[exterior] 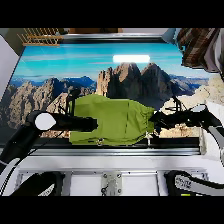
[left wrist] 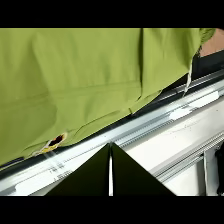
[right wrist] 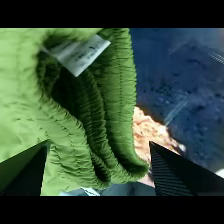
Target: Fold the clothes and pants, and hang the long-sleeved shirts on hangers.
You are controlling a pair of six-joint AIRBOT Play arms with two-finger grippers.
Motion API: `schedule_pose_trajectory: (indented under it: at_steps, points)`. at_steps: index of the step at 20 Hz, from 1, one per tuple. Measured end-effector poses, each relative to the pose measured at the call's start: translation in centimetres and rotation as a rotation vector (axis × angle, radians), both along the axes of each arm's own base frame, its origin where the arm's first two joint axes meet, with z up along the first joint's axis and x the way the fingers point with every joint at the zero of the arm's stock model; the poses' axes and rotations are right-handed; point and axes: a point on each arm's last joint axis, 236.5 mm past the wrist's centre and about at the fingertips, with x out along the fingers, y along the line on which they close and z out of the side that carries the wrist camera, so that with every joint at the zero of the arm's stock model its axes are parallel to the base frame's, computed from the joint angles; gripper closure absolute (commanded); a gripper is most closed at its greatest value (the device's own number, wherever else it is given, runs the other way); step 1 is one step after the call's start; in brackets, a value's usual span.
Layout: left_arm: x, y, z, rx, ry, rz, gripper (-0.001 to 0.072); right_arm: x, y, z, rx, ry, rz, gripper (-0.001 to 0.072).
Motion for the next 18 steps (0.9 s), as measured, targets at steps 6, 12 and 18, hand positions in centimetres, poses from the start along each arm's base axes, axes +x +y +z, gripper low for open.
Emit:
schedule_pose_trajectory:
  at_steps: [6,12,18]
  points:
    - [2.0,-2.0,1.2,-0.013,-0.021,-0.016,0.0702,-0.5,3.1,-1.9,0.073,0.052,0.047,-0.0004]
    - [3.0,-2.6,1.6,-0.015,-0.029,-0.018,0.0702,-1.1,6.6,-2.1,0.099,0.047,0.124,0.0134]
    - [3.2,-2.6,1.5,-0.01,-0.034,-0.018,0.0702,-1.6,8.7,-2.0,0.101,0.002,0.213,0.0694]
